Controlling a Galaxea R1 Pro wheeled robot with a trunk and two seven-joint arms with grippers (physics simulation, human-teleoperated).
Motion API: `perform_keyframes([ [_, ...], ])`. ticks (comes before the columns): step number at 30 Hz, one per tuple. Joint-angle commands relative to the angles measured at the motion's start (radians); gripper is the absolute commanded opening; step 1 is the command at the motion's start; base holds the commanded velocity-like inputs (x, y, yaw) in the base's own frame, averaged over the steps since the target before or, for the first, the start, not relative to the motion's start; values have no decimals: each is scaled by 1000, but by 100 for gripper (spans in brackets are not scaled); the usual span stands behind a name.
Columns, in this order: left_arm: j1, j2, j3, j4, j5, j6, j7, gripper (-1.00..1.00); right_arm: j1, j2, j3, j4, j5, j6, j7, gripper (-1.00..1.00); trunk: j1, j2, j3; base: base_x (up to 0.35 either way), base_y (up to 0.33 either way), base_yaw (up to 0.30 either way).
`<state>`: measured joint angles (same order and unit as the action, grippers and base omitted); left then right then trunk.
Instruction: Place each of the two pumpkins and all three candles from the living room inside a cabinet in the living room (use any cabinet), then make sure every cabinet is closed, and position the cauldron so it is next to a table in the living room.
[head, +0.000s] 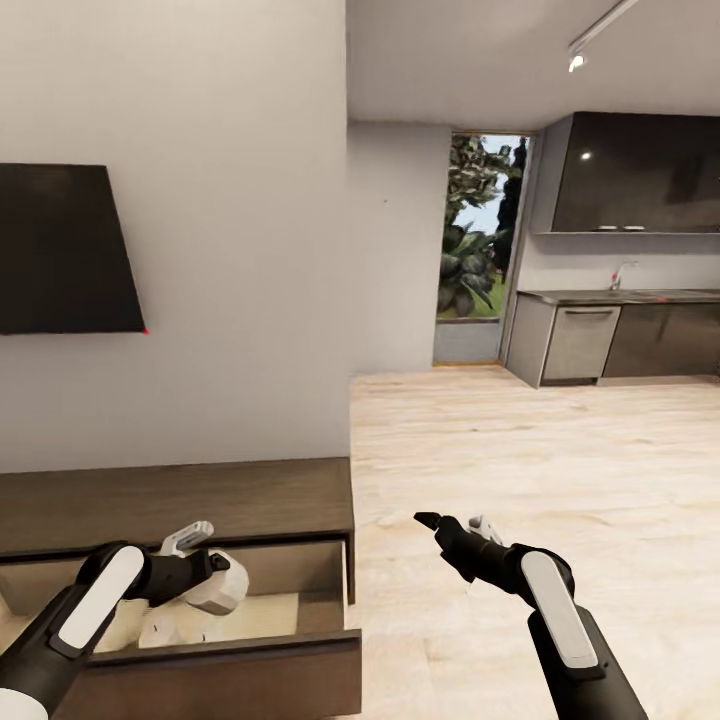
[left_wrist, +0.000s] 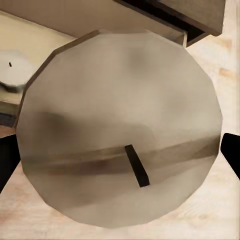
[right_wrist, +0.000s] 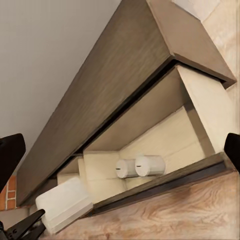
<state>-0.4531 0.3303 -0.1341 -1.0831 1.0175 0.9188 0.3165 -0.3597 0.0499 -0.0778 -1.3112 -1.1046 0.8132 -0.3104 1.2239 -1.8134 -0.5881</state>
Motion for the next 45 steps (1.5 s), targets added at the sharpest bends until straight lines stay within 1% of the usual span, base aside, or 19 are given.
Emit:
perform_keyframes([
  [1,-1,1,-2,-1,13,0,10,-100,-1,1,-3,-1,-11,4,-10,100,0,-1,-1,264,-225,-1],
  [13,-1,1,-2,-1,12,0,10,-100,-1,2,-2,-4,-11,3,-10,100,0,-1,-1,264,-225,9],
  [26,-1,1,-2,-1,9,0,12,-100,-1,2,-2,-3,-9,3,-10,100,0,-1,9,264,-225,200],
  [28,-1,1,-2,-1,2,0,12,-100,-1,2,-1,-3,-9,3,-10,100,0,-1,9,264,-225,53],
  [30,-1,0,-2,0,-15,0,12,-100,-1,2,-1,-3,-8,3,-11,100,0,-1,9,264,-225,34],
  [31,-1,-1,-2,3,-36,-1,17,-100,-1,2,-1,-3,-8,3,-11,100,0,-1,10,263,-225,107],
  [32,-1,-2,-2,5,-49,-1,24,-100,-1,1,-1,-3,-9,3,-10,100,0,-1,10,248,-216,92],
  [34,-1,-9,1,7,-63,-1,42,-100,-1,1,-2,-3,-9,3,-10,100,0,-1,11,183,-162,56],
  [36,-1,-15,5,7,-69,-1,57,-100,-1,1,-2,-2,-9,3,-9,100,0,-1,11,82,-73,23],
  [41,-1,-22,10,23,-73,-1,133,-100,-1,1,-1,-2,-8,3,-10,100,0,-1,11,-21,76,5],
  [45,-2,-22,11,35,-74,-6,149,-100,-1,2,-1,-2,-5,3,-11,100,0,-1,11,-42,94,1],
])
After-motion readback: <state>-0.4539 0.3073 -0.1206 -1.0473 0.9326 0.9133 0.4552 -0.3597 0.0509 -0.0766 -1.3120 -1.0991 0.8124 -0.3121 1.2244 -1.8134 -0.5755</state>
